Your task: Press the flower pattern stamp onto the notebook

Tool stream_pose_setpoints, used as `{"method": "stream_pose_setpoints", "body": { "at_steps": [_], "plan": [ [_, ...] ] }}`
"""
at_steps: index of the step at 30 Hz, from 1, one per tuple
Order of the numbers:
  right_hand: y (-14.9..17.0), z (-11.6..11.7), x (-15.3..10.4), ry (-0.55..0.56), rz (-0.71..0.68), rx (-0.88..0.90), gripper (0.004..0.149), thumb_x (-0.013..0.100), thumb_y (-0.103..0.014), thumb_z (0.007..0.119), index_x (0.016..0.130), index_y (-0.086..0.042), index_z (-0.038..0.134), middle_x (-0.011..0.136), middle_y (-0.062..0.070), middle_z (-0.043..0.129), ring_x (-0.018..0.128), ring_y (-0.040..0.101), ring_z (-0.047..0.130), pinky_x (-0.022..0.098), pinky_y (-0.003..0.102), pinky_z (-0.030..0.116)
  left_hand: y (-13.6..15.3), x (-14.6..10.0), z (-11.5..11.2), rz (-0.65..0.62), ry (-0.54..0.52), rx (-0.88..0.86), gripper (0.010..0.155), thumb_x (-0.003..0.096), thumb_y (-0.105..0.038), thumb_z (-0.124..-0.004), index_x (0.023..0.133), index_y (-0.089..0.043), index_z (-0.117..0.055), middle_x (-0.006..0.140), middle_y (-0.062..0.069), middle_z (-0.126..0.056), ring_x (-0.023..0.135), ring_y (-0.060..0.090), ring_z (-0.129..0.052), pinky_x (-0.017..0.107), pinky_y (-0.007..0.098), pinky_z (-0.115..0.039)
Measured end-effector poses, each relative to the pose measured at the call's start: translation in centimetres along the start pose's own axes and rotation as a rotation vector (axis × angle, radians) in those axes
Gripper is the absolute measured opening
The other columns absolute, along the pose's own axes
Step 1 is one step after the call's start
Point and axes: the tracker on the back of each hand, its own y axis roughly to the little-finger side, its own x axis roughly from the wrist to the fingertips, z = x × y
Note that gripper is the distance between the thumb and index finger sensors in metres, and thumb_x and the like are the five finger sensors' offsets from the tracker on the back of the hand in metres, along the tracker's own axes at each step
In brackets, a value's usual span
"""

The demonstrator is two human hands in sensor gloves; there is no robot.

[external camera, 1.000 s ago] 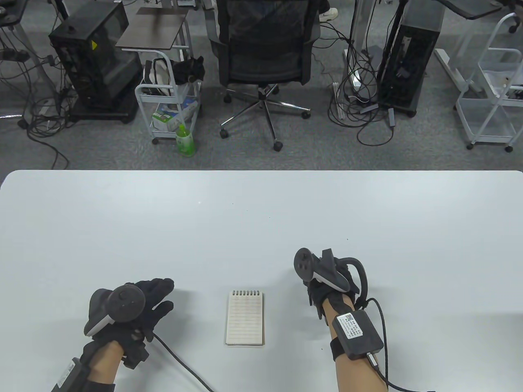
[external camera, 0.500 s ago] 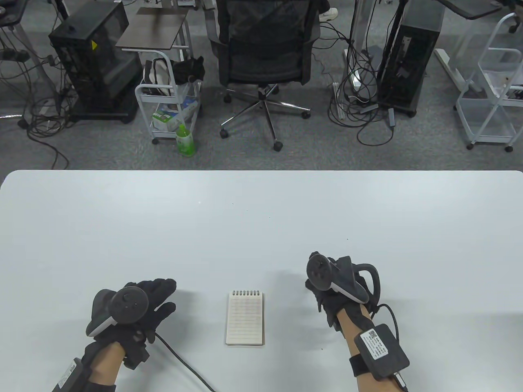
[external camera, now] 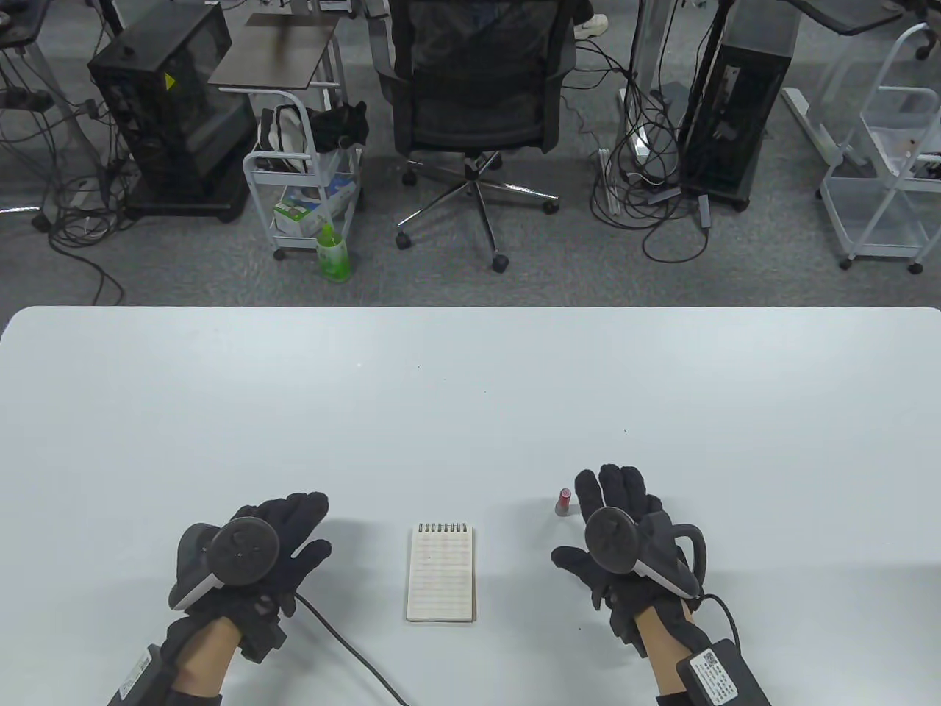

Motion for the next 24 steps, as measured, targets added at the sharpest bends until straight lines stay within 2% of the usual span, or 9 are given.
{"method": "stream_pose_setpoints", "body": {
  "at_steps": [9,24],
  "plan": [
    [1.4,0.4,-0.1,-0.021,0.037,0.024,0.099,0.035,-0.064,0.075,0.108,-0.023,0.022,0.108,0.021,0.01,0.104,0.049,0.012,0.071,0.068,0.034,-0.4,0.3,-1.1,0.017,0.045,0.06,0.069,0.0432,-0.05,-0.071,0.102,-0.016,-0.061,0.105,0.018,-0.065,0.094,0.05,-0.066,0.064,0.076,-0.041],
    [2.2,1.5,0.3,-0.083,0.079,0.036,0.098,0.036,-0.062,0.075,0.108,-0.022,0.022,0.108,0.021,0.011,0.103,0.05,0.013,0.071,0.067,0.036,0.2,0.1,-1.1,0.042,0.092,0.037,0.069,0.0434,-0.05,-0.071,0.102,-0.016,-0.061,0.106,0.019,-0.064,0.094,0.05,-0.065,0.063,0.076,-0.039]
  ]
}}
